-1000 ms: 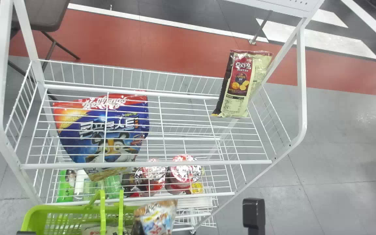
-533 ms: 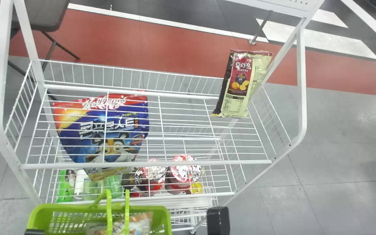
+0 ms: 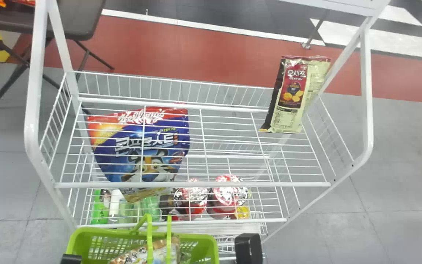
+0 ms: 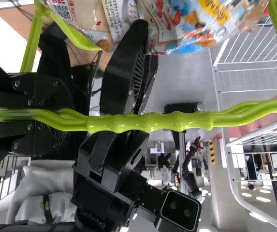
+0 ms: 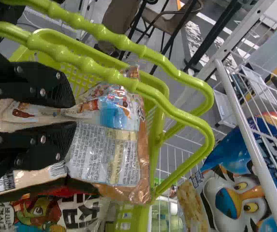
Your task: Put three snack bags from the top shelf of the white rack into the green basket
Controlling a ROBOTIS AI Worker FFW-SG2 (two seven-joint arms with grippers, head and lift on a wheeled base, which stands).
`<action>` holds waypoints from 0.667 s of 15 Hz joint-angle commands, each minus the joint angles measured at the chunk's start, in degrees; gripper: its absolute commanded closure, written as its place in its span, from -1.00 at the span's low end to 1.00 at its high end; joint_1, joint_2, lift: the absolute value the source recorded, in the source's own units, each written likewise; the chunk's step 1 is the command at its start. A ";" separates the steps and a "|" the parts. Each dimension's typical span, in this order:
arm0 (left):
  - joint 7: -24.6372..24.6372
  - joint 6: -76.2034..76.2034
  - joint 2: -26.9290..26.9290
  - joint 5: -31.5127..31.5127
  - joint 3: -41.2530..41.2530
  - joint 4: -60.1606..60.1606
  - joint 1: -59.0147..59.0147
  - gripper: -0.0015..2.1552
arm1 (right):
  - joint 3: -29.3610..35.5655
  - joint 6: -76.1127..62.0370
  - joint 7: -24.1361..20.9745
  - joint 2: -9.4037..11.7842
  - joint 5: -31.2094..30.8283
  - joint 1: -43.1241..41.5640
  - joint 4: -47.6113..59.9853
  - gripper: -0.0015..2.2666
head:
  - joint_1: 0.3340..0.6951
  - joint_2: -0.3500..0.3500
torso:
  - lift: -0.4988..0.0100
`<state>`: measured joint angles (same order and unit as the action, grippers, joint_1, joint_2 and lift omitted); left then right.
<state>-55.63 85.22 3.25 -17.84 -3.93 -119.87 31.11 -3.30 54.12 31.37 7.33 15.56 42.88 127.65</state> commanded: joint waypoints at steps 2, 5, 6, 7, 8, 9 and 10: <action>0.17 0.00 0.00 0.00 -0.29 -0.10 0.00 0.99 | 4.00 -0.19 0.00 -0.04 0.26 1.59 2.52 -0.96 | 1.00 -0.99 | 0.96; 0.09 0.00 0.09 0.00 -0.38 -0.28 0.17 0.99 | 5.67 -14.78 -2.02 -0.12 -1.32 3.53 3.31 -0.96 | 1.00 -1.00 | 0.96; 0.09 0.00 0.09 0.00 -0.38 -0.28 0.17 0.99 | 5.49 -23.22 -3.69 -0.12 -3.08 4.05 2.78 -0.96 | 1.00 -1.00 | 0.96; 0.00 0.00 0.09 0.00 -0.38 -0.28 0.26 0.99 | 5.41 -31.13 -5.18 -0.04 -3.96 4.41 1.99 -0.96 | 1.00 -1.00 | 0.96; 0.00 0.00 0.09 0.00 -0.38 -0.28 0.35 0.99 | 5.06 -40.44 -6.76 -0.04 -5.10 4.93 1.20 -0.97 | 1.00 -1.00 | 0.96; 0.09 0.00 0.09 0.00 -0.47 -0.28 0.35 0.99 | 4.53 -50.29 -8.52 -0.04 -6.07 5.55 0.32 -0.97 | 1.00 -1.00 | 0.96; 0.09 0.00 0.09 0.00 -0.55 -0.28 0.35 0.99 | 3.74 -58.37 -10.28 -0.12 -6.60 6.16 -0.47 -0.97 | 1.00 -1.00 | 0.96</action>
<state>-55.57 85.23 3.34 -17.84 -4.34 -120.15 31.44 1.34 7.68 22.20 7.28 9.97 48.20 128.27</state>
